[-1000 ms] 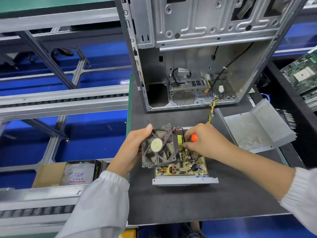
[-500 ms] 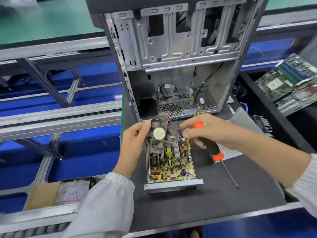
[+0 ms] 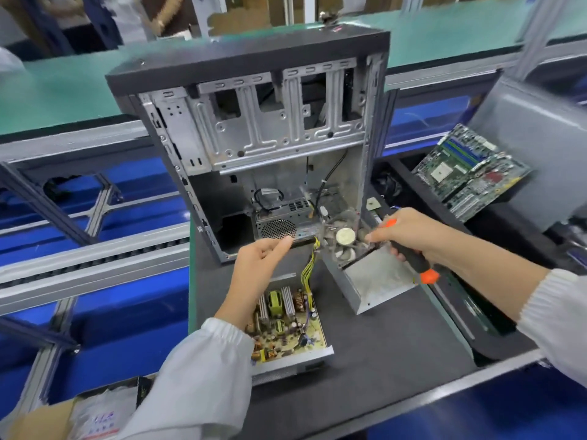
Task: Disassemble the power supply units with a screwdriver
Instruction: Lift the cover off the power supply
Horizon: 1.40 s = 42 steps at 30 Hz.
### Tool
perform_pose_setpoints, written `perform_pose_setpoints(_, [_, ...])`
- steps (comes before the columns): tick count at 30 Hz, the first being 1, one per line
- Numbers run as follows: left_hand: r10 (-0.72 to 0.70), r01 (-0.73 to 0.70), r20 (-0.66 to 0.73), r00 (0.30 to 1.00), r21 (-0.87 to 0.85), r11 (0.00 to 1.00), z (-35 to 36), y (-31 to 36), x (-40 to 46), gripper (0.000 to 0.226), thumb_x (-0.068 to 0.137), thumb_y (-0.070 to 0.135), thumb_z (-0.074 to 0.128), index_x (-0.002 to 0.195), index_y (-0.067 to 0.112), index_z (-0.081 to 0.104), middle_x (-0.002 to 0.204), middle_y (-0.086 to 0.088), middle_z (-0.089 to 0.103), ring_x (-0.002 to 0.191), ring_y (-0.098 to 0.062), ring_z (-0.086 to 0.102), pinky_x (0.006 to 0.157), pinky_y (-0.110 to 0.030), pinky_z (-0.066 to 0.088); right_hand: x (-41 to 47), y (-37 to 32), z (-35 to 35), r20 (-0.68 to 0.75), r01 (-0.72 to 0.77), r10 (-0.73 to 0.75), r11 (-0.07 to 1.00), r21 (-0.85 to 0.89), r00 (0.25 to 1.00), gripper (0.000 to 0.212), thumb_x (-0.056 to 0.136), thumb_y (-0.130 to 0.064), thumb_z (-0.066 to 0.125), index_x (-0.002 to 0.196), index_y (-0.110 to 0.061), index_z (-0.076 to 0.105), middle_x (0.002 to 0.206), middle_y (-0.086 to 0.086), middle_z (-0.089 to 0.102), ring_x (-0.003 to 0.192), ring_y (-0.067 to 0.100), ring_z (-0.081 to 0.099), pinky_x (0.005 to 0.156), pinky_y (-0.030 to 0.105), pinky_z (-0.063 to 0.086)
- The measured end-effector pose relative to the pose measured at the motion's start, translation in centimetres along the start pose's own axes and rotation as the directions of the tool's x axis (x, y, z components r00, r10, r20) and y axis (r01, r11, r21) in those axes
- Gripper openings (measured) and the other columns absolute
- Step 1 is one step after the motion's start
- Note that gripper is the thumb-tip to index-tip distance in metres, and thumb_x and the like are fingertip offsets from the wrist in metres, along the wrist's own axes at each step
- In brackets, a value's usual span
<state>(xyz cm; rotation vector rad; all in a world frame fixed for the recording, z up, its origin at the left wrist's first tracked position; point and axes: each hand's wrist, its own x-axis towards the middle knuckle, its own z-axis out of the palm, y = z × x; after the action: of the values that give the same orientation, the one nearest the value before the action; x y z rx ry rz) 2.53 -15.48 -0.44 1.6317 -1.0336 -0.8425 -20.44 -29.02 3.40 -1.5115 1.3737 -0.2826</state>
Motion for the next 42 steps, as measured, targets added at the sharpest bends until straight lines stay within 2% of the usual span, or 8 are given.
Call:
perform_pose_setpoints(6, [-0.072,0.044,0.05,0.996,0.427,0.903,-3.1,-2.7,0.6,0.005,0.084,0.031,0.075,0.082,0.026,0.073,0.042,0.011,0.03,0.04,-0.004,0.032,0.046,-0.016,0.023,2.8,3.9,-1.6,-0.15,-0.151,0.127,0.976,-0.158,0.98,0.03,0.08,0.001,0.068,0.057,-0.001,0.049,0.037,0.009,0.045,0.035,0.021,0.04,0.041,0.024,0.035])
perform_pose_setpoints(10, [-0.093,0.051,0.071,0.993,0.459,0.887,-4.0,-3.7,-0.1,0.007,0.087,0.031,0.071,0.086,0.025,0.074,0.049,0.011,0.04,0.044,-0.002,0.037,0.046,-0.011,0.028,4.1,4.4,0.1,-0.204,-0.162,0.101,0.937,-0.31,0.974,0.026,0.077,-0.007,0.071,0.064,-0.001,0.05,0.036,0.01,0.051,0.025,0.017,0.044,0.033,0.018,0.035])
perform_pose_setpoints(15, [-0.321,0.326,0.062,0.945,-0.119,0.938,-4.2,-3.9,-1.0,0.031,0.105,0.014,0.039,0.106,0.004,0.068,0.051,0.012,0.036,0.045,-0.004,0.032,0.041,-0.011,0.029,5.2,4.8,2.4,-0.147,-0.123,0.068,0.908,-0.401,0.987,0.022,0.08,-0.01,0.068,0.064,-0.001,0.056,0.037,0.009,0.055,0.025,0.015,0.047,0.033,0.018,0.036])
perform_pose_setpoints(22, [-0.425,0.532,0.384,0.82,-0.785,0.317,-3.9,-3.5,-2.8,0.031,0.085,-0.012,0.048,0.113,-0.016,0.061,0.091,-0.02,0.069,0.076,-0.022,0.071,0.061,-0.025,0.058,5.1,5.3,2.9,-0.084,-0.112,0.08,0.84,-0.531,0.993,0.02,0.079,-0.003,0.05,0.08,0.005,0.068,0.047,0.014,0.06,0.041,0.027,0.058,0.037,0.023,0.045])
perform_pose_setpoints(26, [-0.382,0.479,0.374,0.845,-0.846,0.234,-4.6,-3.7,-3.7,0.029,0.086,0.001,0.052,0.1,-0.019,0.067,0.113,-0.031,0.065,0.1,-0.036,0.069,0.073,-0.037,0.061,3.3,2.5,3.0,-0.128,0.015,-0.178,0.637,-0.771,0.976,0.018,0.084,-0.016,0.056,0.092,-0.008,0.07,0.087,0.014,0.067,0.091,0.034,0.064,0.069,0.034,0.052])
perform_pose_setpoints(31, [-0.466,0.358,0.179,0.867,-0.874,0.33,-7.3,-5.0,-4.5,0.037,0.103,0.018,0.04,0.107,-0.012,0.063,0.105,-0.024,0.068,0.098,-0.031,0.069,0.081,-0.038,0.059,-2.0,-1.8,7.1,0.125,0.303,-0.35,0.517,-0.801,0.928,0.019,0.084,-0.027,0.059,0.065,-0.026,0.057,0.081,0.0,0.064,0.087,0.025,0.061,0.078,0.033,0.049])
perform_pose_setpoints(36, [-0.553,0.223,-0.206,0.807,-0.761,0.609,-6.4,-9.6,-7.3,0.036,0.105,0.019,0.037,0.095,-0.003,0.064,0.091,-0.014,0.065,0.085,-0.021,0.061,0.08,-0.03,0.051,-7.1,-1.5,12.2,0.453,0.539,-0.293,0.487,-0.687,0.842,0.033,0.078,-0.062,0.064,0.085,-0.03,0.069,0.09,-0.008,0.064,0.088,0.014,0.06,0.079,0.032,0.049])
perform_pose_setpoints(42, [-0.466,0.198,-0.346,0.814,-0.59,0.783,-3.8,-13.8,-11.0,0.05,0.106,0.03,0.033,0.083,0.007,0.071,0.08,-0.003,0.072,0.078,-0.016,0.063,0.076,-0.027,0.048,-8.9,0.6,15.1,0.57,0.637,-0.358,0.1,-0.764,0.74,0.044,0.08,-0.062,0.061,0.109,-0.029,0.064,0.113,-0.005,0.061,0.105,0.024,0.059,0.078,0.034,0.045])
